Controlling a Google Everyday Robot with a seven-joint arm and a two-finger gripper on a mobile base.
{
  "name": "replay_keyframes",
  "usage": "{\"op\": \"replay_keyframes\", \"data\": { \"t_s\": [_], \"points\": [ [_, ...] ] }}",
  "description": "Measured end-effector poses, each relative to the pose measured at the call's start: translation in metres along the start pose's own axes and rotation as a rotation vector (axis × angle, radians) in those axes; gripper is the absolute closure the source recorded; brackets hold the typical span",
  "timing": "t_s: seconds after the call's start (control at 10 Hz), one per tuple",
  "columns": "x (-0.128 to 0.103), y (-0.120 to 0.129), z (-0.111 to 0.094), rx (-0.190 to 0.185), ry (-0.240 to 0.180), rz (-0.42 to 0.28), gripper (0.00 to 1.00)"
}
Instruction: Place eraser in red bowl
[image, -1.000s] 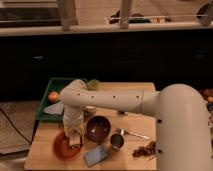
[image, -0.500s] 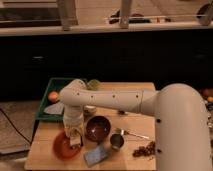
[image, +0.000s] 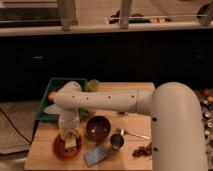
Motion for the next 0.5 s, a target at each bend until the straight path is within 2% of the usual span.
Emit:
{"op": "replay_keyframes", "data": {
  "t_s": [0.1,0.5],
  "points": [
    [-0.0009,-0.0005,0.0005,0.000,0.001,-0.002,0.22],
    [-0.0043,0.0032,-0.0009,-0.001,0.006,-0.006,0.20]
  ]
}}
